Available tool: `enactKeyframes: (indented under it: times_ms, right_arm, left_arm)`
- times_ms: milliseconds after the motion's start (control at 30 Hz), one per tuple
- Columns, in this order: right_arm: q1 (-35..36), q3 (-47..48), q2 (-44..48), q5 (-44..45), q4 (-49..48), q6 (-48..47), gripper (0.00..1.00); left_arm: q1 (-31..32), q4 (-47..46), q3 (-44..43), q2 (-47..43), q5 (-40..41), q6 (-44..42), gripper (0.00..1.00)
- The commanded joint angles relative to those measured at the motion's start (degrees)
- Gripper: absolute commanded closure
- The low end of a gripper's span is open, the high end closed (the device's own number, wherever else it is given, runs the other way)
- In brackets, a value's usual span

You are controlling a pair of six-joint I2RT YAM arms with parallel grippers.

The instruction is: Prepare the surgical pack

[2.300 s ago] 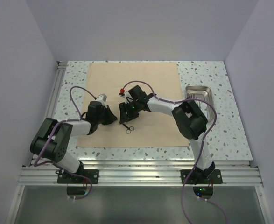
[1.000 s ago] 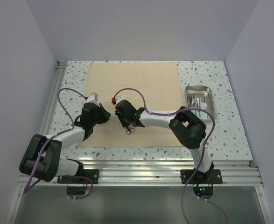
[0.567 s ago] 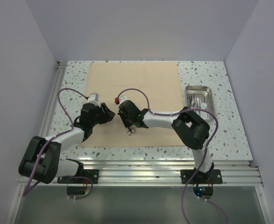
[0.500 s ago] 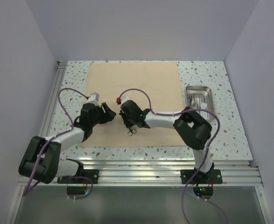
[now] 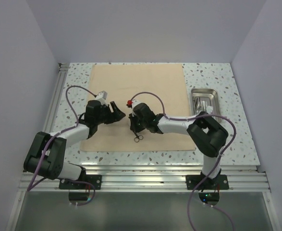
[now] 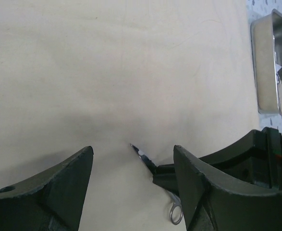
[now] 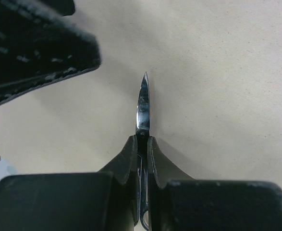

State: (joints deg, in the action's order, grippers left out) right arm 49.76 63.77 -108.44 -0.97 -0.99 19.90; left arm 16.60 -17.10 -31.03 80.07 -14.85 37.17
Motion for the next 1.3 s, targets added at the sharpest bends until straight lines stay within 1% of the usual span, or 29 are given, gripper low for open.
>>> enactKeyframes:
  times_ms: [0,167,267,367,467,600,767,867,900,967,1000,1067,1100,1167,1200,1267]
  right_arm:
    - [-0.01,-2.24,4.99,-1.75,-7.09,0.31,1.0]
    - [-0.19,-3.56,6.93,-1.22,-8.32,-0.21,1.0]
    - [-0.62,-3.65,6.84,-1.57,-8.23,-0.56,1.0]
    - [-0.54,-4.0,6.84,-1.75,-9.02,-0.91,1.0]
    - [-0.63,-3.56,6.49,-1.93,-9.11,-1.0,1.0]
    - [-0.63,-3.21,6.14,-2.1,-9.46,-1.18,1.0]
    - [-0.54,-3.3,6.66,-1.75,-9.99,-1.88,1.0]
    - [-0.63,-3.47,6.93,-1.75,-10.6,-2.49,1.0]
    - [-0.54,-3.91,7.02,-1.58,-10.96,-2.5,1.0]
    - [-0.54,-4.53,7.63,-1.49,-11.83,-2.5,1.0]
    - [-0.63,-4.7,7.72,-1.58,-11.84,-2.67,1.0]
    - [-0.63,-4.79,7.89,-1.49,-11.57,-3.02,1.0]
    - [-0.54,-4.97,7.9,-1.49,-11.49,-3.11,1.0]
    - [-0.63,-5.14,8.16,-1.31,-11.14,-3.2,0.97]
    - [-0.63,-5.41,8.51,-1.23,-10.96,-3.2,0.94]
    - [-0.63,-5.76,9.04,-0.79,-10.96,-3.2,0.88]
  left_arm:
    - [-0.25,1.81,-4.91,2.71,-4.65,1.94,0.28]
    - [-0.16,1.37,-6.33,5.44,-8.34,3.35,0.28]
    - [0.19,1.11,-6.42,6.32,-9.4,3.88,0.28]
    - [0.8,2.94,-7.73,7.72,-9.84,4.14,0.28]
    - [1.33,2.87,-8.44,9.05,-11.24,5.37,0.31]
    - [1.85,-0.73,-7.74,10.27,-13.09,8.35,0.41]
    - [2.21,-3.72,-6.94,11.51,-14.59,10.99,0.48]
    - [2.21,-6.88,-5.72,12.12,-15.99,13.28,0.56]
    - [2.21,-8.46,-5.54,12.3,-16.26,14.41,0.61]
    - [2.21,-9.87,-4.92,12.48,-16.79,15.39,0.65]
    - [2.21,-10.92,-4.83,12.48,-16.79,16.09,0.72]
    - [2.21,-11.81,-4.74,12.56,-17.05,16.36,0.8]
    - [2.21,-11.99,-4.92,12.48,-17.05,16.18,0.88]
    - [2.21,-11.99,-5.1,12.3,-16.79,15.83,0.96]
    - [2.3,-11.99,-5.01,12.21,-16.7,15.48,1.0]
    - [2.3,-11.9,-5.1,12.21,-16.7,15.22,1.0]
